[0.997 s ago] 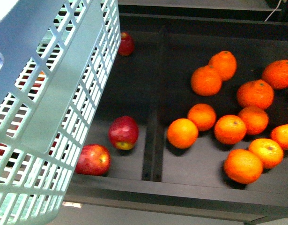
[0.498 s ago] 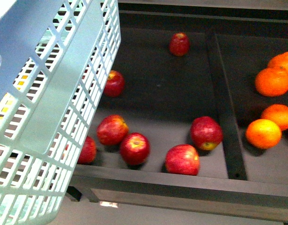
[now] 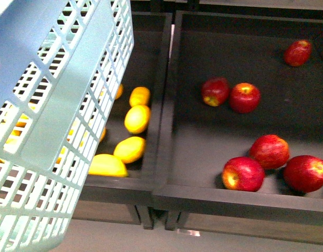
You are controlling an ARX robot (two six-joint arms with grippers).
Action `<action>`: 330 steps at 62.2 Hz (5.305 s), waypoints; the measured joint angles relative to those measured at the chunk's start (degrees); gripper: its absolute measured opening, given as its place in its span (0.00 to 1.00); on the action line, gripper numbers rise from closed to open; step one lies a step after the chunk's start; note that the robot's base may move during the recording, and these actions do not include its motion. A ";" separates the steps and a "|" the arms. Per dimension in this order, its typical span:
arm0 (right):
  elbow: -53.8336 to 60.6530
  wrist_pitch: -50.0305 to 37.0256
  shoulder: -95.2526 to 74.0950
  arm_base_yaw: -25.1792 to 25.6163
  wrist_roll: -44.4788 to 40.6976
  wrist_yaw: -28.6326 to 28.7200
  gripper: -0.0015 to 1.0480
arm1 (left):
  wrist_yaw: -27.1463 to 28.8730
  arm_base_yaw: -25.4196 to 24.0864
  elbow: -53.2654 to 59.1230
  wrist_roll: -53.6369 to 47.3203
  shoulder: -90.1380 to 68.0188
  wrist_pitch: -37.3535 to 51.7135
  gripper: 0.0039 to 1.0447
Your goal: Pick lemon and mango into basket
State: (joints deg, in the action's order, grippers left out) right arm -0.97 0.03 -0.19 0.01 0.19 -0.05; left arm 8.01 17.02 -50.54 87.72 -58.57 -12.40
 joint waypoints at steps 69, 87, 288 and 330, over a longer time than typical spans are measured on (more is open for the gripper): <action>0.00 0.04 -0.04 0.00 -0.02 0.13 0.92 | -0.07 -0.04 0.00 0.04 0.09 -0.02 0.26; 0.02 0.04 -0.07 0.02 -0.02 0.50 0.92 | 1.95 -0.63 0.02 -0.81 0.20 -0.04 0.26; -63.23 -8.13 -135.27 -0.39 43.47 -8.57 0.92 | -6.91 19.52 -29.22 -28.41 -33.59 -8.83 0.25; -70.38 -4.90 -142.62 -1.25 46.82 -10.54 0.71 | -6.95 19.52 -29.22 -28.41 -33.59 -8.83 0.25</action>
State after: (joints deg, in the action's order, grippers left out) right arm -71.35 -4.86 -142.80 -1.23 47.00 -10.59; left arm 1.06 36.53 -79.77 59.31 -92.16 -21.23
